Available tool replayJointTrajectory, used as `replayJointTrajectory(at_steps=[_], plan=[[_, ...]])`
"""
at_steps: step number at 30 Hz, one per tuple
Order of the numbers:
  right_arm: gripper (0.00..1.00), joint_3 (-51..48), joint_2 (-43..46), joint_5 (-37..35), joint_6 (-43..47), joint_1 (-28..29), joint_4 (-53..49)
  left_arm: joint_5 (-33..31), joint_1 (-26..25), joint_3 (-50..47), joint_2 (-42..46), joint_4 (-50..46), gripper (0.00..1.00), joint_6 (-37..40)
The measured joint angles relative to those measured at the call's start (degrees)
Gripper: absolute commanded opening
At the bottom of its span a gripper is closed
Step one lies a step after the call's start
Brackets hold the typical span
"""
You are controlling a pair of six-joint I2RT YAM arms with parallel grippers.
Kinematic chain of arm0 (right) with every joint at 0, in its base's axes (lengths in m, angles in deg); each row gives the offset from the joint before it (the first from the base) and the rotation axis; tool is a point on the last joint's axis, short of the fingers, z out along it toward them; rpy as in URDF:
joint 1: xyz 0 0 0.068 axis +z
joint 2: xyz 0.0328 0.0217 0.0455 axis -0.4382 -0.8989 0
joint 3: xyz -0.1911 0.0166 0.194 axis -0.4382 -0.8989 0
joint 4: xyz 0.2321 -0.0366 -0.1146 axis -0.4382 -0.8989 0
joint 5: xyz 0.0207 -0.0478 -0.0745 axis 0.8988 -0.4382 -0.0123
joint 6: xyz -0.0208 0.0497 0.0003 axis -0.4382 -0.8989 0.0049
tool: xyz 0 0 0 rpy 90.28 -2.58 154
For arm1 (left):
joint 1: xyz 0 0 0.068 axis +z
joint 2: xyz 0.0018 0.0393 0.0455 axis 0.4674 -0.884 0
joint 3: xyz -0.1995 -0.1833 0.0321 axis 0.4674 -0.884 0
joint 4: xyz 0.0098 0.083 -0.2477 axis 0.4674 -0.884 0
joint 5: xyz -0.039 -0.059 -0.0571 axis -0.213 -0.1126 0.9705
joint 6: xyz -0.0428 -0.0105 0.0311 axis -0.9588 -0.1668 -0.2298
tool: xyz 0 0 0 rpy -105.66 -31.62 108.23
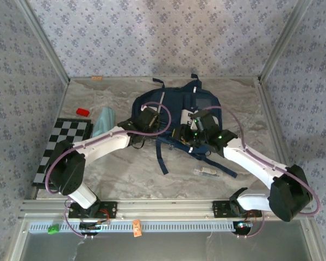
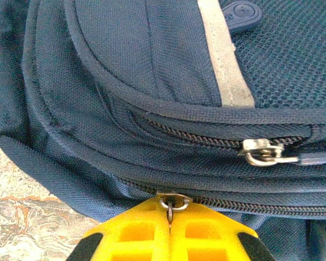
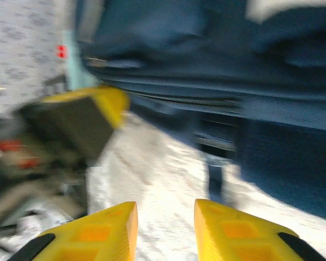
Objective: Pack the student bag
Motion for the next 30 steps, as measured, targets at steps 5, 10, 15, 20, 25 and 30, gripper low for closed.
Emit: replayJointTrajectory(at_steps=[5, 10, 15, 20, 25, 30], plan=[[0.26, -3.1, -2.9, -1.4, 2.8, -6.1, -0.5, 0.0, -0.2, 0.0, 0.0, -1.2, 0.00, 0.0], [0.27, -0.7, -6.8, -0.3, 7.5, -13.6, 0.4, -0.4, -1.9, 0.2, 0.0, -2.3, 0.00, -1.0], [0.27, 5.6, -13.6, 1.6, 13.0, -20.0, -0.1, 0.4, -5.9, 5.0, -3.0, -4.3, 0.00, -7.7], [0.32, 12.7, -19.6, 1.2, 15.8, -24.9, 1.0, 0.7, -11.0, 14.1, -10.8, -6.6, 0.00, -14.5], [0.45, 15.0, -19.1, 3.7, 14.5, -24.7, 1.0, 0.9, -12.9, 19.3, -15.1, -9.5, 0.00, -16.6], [0.54, 9.1, -13.8, 6.8, 5.5, -19.8, 2.2, 2.3, -11.7, 19.3, -15.1, -9.6, 0.00, -16.5]])
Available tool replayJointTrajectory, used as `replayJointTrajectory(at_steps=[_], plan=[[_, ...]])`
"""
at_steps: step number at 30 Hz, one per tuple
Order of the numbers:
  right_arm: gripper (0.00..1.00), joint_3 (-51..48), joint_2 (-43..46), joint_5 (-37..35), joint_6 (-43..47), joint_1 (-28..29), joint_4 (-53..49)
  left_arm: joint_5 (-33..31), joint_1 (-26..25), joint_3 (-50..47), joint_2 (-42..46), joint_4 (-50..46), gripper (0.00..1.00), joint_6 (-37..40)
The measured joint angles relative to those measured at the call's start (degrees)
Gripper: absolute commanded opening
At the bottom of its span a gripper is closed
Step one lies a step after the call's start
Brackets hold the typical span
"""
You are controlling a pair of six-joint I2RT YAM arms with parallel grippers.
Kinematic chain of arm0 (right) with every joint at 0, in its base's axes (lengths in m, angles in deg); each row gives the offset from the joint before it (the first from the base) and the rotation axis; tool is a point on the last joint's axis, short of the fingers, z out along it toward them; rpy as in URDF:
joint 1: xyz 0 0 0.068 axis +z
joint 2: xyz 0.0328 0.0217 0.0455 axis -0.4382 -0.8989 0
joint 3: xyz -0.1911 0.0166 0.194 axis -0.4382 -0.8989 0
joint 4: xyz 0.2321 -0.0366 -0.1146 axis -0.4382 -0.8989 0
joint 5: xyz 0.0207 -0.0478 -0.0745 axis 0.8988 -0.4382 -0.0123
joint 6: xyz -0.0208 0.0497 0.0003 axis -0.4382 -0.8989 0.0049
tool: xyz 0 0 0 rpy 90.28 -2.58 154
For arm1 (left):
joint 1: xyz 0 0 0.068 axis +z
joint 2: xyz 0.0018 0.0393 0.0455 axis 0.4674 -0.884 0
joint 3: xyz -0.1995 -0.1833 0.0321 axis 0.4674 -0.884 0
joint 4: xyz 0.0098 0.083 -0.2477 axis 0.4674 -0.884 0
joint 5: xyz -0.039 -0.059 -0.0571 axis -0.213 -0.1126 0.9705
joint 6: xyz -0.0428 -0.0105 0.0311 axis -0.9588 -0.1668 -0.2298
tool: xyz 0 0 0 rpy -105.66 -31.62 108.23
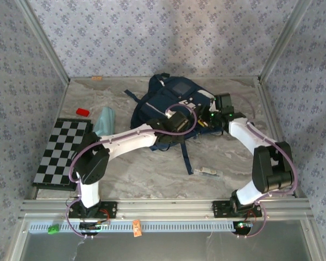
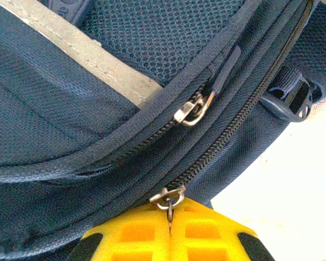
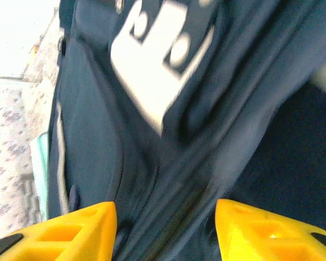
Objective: Pack the student bag
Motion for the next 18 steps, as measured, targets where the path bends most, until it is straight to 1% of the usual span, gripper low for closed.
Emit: replayJointTrajectory(at_steps=[3, 5, 8, 12, 14, 16, 18], plan=[[0.55, -4.9, 2.6, 0.9, -7.1, 4.0, 3.5, 0.8, 0.2, 0.0, 0.0, 0.0, 0.00, 0.0], [0.53, -7.1, 2.8, 1.0, -11.7, 5.8, 6.2, 1.2, 0.2, 0.0, 0.0, 0.0, 0.00, 0.0], [0.52, -8.3, 1.9, 0.9, -17.1, 6.9, 9.4, 1.7, 0.3, 0.0, 0.0, 0.1, 0.00, 0.0], [0.48, -8.4, 0.2, -0.2, -21.1, 7.3, 13.1, 2.0, 0.4, -0.3, 0.0, 0.4, 0.00, 0.0], [0.39, -8.4, -0.8, -0.5, -22.1, 7.3, 14.8, 2.0, 0.4, -0.7, 0.0, 0.9, 0.00, 0.0], [0.28, -7.7, -2.5, -0.5, -22.5, 7.3, 15.5, 2.0, 0.7, -0.9, 0.0, 1.1, 0.00, 0.3], [0.21, -6.6, -4.2, -0.2, -22.5, 7.4, 15.6, 2.0, 1.0, -1.2, 0.0, 1.3, 0.00, 0.6]])
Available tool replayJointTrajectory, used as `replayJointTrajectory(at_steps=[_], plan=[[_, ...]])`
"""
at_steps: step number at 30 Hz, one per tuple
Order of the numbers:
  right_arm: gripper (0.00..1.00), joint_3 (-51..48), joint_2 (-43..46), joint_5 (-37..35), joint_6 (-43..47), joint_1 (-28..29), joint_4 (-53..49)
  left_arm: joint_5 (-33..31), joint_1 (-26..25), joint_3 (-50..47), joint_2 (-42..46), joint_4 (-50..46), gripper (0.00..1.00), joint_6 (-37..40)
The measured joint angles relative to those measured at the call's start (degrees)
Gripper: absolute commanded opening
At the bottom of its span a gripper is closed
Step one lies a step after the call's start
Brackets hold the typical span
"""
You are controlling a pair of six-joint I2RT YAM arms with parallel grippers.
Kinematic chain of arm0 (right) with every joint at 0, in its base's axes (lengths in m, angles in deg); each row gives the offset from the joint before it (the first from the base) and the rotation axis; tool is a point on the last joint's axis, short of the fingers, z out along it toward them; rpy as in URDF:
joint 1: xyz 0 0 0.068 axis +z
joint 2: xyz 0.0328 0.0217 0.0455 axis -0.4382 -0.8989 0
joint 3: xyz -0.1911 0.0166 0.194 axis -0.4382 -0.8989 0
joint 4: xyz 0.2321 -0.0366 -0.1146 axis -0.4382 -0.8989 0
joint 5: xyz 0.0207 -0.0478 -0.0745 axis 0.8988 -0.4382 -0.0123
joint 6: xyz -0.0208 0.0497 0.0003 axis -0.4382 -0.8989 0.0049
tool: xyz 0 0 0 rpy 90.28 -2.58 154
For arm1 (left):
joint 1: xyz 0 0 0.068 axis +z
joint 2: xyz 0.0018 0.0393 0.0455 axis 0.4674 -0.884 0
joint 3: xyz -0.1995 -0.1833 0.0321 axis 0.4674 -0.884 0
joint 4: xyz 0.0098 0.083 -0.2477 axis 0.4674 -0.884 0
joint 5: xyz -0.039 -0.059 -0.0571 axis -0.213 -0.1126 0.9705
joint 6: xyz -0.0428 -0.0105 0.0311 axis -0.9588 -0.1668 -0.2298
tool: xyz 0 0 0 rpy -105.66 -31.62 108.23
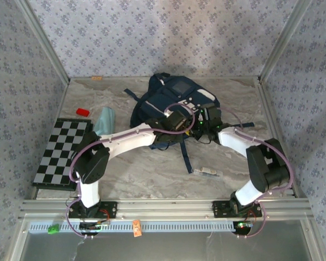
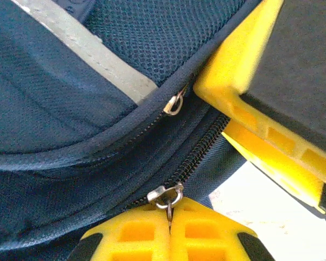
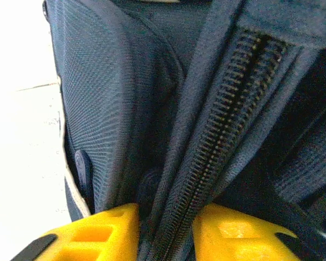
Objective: Pack the student bag
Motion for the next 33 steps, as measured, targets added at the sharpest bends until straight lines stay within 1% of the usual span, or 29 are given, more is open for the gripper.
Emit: replayJointTrajectory(at_steps=[4, 7, 14, 21, 24, 28, 31, 33], plan=[[0.07, 0.2, -0.3, 0.0, 0.6, 0.0, 0.2, 0.2, 0.4, -1.2, 0.4, 0.7, 0.00, 1.0], [0.00, 0.3, -0.3, 1.0, 2.2, -0.6, -0.5, 0.3, 0.6, -3.4, 1.8, 1.8, 0.00, 2.2], [0.00, 1.4, 0.4, 5.6, 7.0, -4.3, -4.3, 1.1, 3.4, -10.3, 8.9, 3.1, 0.00, 8.3], [0.00, 4.5, 1.3, 9.1, 14.1, -8.4, -11.5, 3.2, 10.4, -15.1, 13.2, 3.7, 0.00, 15.9], [0.00, 6.2, 1.3, 11.4, 17.3, -10.8, -15.2, 3.5, 12.0, -15.6, 13.2, 3.9, 0.00, 18.8], [0.00, 9.9, 1.2, 12.4, 21.9, -14.9, -21.1, 6.6, 11.7, -15.6, 13.2, 5.0, 0.00, 19.9], [0.00, 14.0, -1.0, 13.3, 24.1, -18.1, -24.9, 9.0, 9.3, -15.3, 13.0, 7.0, 0.00, 17.8], [0.16, 18.1, -3.7, 13.7, 25.0, -19.8, -27.1, 8.1, 6.0, -12.9, 11.6, 7.3, 0.00, 16.0]])
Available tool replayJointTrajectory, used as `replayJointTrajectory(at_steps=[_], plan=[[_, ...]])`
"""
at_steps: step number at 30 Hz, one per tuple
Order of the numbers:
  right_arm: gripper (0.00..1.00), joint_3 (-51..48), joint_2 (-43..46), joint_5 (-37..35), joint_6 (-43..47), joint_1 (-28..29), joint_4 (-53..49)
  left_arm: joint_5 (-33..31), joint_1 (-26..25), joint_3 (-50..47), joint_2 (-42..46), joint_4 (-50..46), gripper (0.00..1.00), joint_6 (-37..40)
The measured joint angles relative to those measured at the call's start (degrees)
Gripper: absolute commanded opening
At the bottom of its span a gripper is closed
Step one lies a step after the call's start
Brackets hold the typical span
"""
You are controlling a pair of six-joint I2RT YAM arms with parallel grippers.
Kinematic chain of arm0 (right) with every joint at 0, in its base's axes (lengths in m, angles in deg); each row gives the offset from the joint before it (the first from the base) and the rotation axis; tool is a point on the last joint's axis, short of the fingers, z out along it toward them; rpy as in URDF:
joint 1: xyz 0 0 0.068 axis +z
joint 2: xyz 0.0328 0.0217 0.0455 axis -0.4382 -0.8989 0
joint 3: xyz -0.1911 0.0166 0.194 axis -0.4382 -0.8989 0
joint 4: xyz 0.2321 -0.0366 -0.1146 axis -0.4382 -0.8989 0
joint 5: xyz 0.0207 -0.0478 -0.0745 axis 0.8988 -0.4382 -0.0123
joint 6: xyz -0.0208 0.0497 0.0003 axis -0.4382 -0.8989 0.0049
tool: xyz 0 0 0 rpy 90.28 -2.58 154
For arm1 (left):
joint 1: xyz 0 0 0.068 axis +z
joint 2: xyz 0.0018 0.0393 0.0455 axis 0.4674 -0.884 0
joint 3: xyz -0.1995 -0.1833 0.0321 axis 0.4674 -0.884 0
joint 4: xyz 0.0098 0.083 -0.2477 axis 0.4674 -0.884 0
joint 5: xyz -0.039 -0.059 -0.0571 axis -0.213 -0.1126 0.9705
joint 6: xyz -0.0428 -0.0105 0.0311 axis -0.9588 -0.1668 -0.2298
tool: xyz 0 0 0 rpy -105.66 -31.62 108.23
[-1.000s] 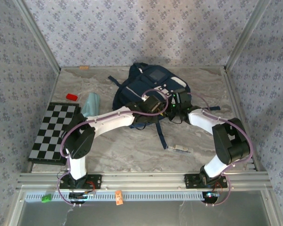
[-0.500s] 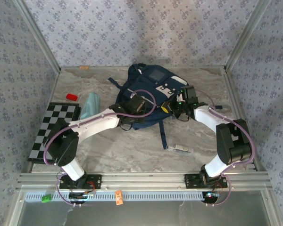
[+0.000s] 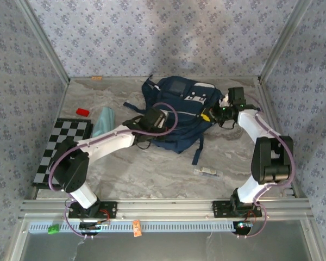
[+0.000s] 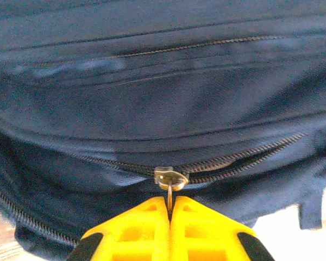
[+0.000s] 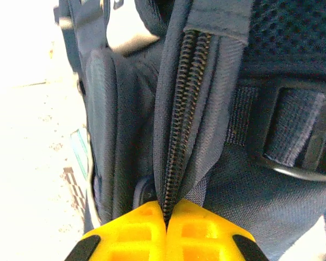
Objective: Pack the student bag
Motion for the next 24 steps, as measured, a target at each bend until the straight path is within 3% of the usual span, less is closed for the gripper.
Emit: replayJointTrajectory(at_steps=[4, 8, 11, 16, 24], plan=[[0.44, 7.1, -4.0, -1.3, 1.2, -2.6, -0.9, -0.7, -5.6, 8.6, -6.3, 0.4, 0.00, -4.2], [0.59, 7.0, -1.4, -2.7, 2.3, -2.7, -0.9, -0.2, -7.4, 14.9, -11.9, 0.1, 0.00, -6.8], [0.60, 1.9, 4.7, -3.1, 2.4, -2.6, -0.8, -0.3, -7.4, 16.2, -13.3, -0.5, 0.00, -7.2], [0.53, -11.3, 13.6, -1.9, -2.5, 0.3, 1.7, -0.5, -7.4, 17.2, -13.3, -1.5, 0.00, -7.3], [0.50, -17.1, 14.3, -2.4, -11.9, 8.5, 7.6, -0.5, -7.4, 17.2, -13.4, -2.0, 0.00, -7.3]])
